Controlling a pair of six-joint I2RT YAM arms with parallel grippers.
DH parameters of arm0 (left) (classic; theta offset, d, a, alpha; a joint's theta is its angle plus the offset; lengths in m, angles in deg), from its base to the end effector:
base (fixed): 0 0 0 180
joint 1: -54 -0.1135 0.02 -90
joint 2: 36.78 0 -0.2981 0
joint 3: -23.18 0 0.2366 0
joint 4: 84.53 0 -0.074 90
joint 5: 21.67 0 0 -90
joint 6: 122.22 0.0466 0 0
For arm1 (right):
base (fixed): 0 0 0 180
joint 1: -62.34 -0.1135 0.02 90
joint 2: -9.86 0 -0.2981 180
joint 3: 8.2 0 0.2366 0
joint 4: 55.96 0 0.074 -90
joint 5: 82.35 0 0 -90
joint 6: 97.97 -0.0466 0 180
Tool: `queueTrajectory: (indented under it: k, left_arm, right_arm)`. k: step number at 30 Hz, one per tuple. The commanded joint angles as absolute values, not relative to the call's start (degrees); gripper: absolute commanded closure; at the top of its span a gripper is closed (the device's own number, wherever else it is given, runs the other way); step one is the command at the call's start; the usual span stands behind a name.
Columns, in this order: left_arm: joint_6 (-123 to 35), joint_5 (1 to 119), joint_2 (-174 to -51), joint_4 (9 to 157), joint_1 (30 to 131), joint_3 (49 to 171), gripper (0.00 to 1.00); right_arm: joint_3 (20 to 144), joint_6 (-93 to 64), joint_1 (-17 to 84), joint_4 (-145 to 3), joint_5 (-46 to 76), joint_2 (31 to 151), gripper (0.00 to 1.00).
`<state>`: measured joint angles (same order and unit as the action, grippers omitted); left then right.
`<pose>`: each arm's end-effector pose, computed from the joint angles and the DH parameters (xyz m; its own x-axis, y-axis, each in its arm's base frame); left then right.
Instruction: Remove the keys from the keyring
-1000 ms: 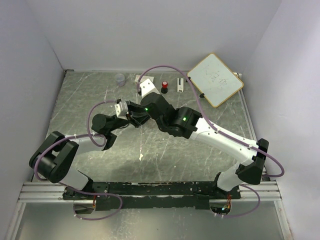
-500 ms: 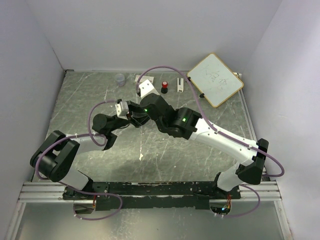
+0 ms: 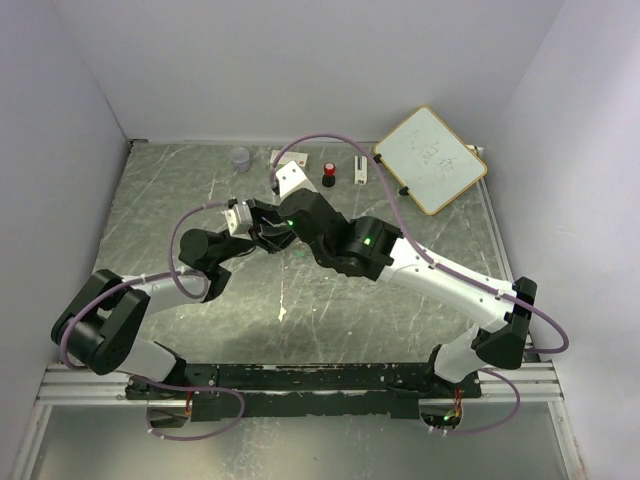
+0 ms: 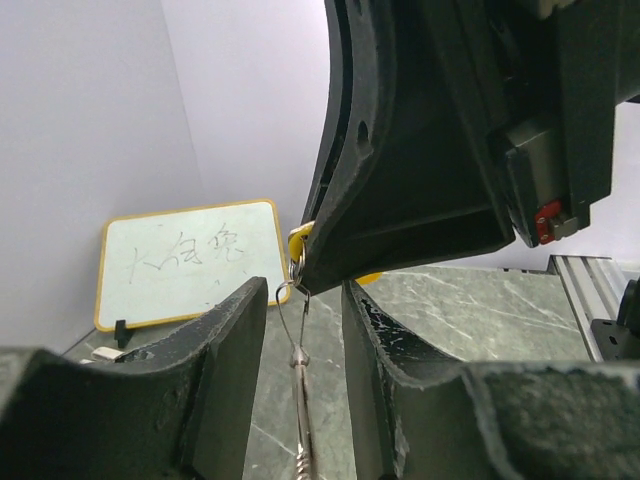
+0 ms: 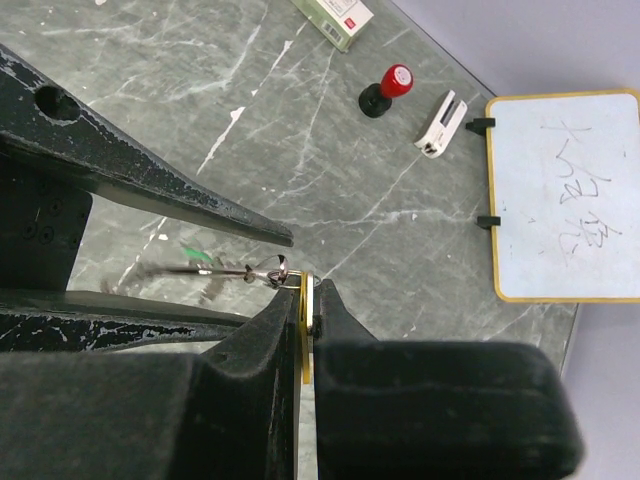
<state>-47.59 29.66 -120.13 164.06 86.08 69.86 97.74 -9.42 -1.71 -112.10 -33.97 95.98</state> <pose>0.2124 -0.1675 0.3267 0.2030 -0.3715 -0.9060 0.9519 0.2919 0.0936 0.1635 0.2653 0.4267 -0.2702 -0.5120 -0.8154 -0.4313 0.8215 -0.3729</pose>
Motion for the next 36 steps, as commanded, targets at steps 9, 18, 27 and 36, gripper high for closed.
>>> queueTrajectory:
  k: [9, 18, 27, 36]
  left_arm:
    - [-47.0, 30.4, -120.0, 165.0, 85.9, 69.7, 0.53]
    - [-48.1, 30.1, -121.1, 165.8, 85.9, 69.8, 0.53]
    - [-47.4, 30.0, -120.9, 164.8, 85.9, 69.6, 0.56]
    - [-47.3, 30.1, -121.2, 164.1, 85.9, 69.7, 0.49]
  right_arm:
    - [97.5, -9.3, -2.8, -110.9, -35.3, 95.1, 1.0]
    - [96.9, -9.3, -3.1, -110.4, -35.7, 94.6, 1.0]
    - [96.8, -9.2, -3.1, -110.1, -36.1, 94.6, 1.0]
    - [97.2, -9.0, -3.2, -110.1, -36.1, 94.8, 1.0]
